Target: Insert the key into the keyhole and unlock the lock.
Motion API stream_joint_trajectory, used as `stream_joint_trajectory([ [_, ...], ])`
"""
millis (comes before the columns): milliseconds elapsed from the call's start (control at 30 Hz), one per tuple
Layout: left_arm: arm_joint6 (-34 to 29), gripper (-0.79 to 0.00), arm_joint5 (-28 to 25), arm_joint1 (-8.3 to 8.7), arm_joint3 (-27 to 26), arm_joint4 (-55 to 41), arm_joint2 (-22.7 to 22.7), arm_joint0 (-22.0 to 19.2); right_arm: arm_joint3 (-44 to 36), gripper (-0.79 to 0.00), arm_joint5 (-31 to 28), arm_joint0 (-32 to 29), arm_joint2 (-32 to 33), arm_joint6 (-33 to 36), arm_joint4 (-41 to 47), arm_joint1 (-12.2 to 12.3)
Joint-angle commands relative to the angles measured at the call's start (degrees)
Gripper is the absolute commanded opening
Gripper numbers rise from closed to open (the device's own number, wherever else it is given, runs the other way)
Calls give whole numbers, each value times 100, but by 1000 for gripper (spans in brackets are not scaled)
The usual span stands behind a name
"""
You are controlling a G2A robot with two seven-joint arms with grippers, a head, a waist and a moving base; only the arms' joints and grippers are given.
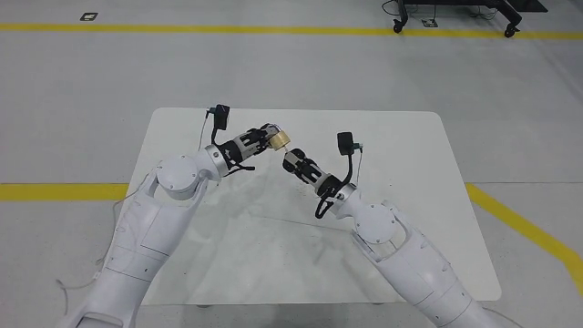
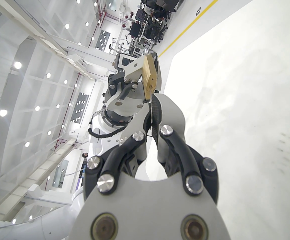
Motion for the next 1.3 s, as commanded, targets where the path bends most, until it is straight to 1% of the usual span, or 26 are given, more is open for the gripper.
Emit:
stream_joint_trajectory([
  [0, -23, -785, -2, -2, 4, -1, -2, 0, 19, -785, -6, 5, 9, 37, 13, -9],
  [633, -216, -785, 2, -19, 26, -77, -35, -3, 109, -785, -123, 17, 143, 204, 106, -94],
  [1067, -303, -785, 42, -33, 39, -128, -35, -9, 205, -785, -138, 78, 193, 192, 177, -167],
  [1100, -302, -785, 46, -34, 42, -128, -35, -8, 214, -739, -144, 82, 197, 195, 190, -173],
  [1133, -300, -785, 54, -35, 41, -131, -35, -9, 225, -631, -145, 84, 200, 196, 200, -179],
  [1167, -299, -785, 61, -36, 43, -132, -36, -9, 230, -477, -144, 87, 202, 200, 202, -184],
  [1200, -292, -785, 73, -37, 46, -132, -37, -11, 235, -400, -144, 89, 205, 204, 200, -188],
  [1233, -279, -785, 81, -39, 45, -133, -38, -13, 239, -289, -145, 90, 208, 208, 197, -193],
  [1267, -269, -785, 99, -41, 51, -141, -38, -13, 239, -262, -155, 87, 213, 208, 208, -198],
])
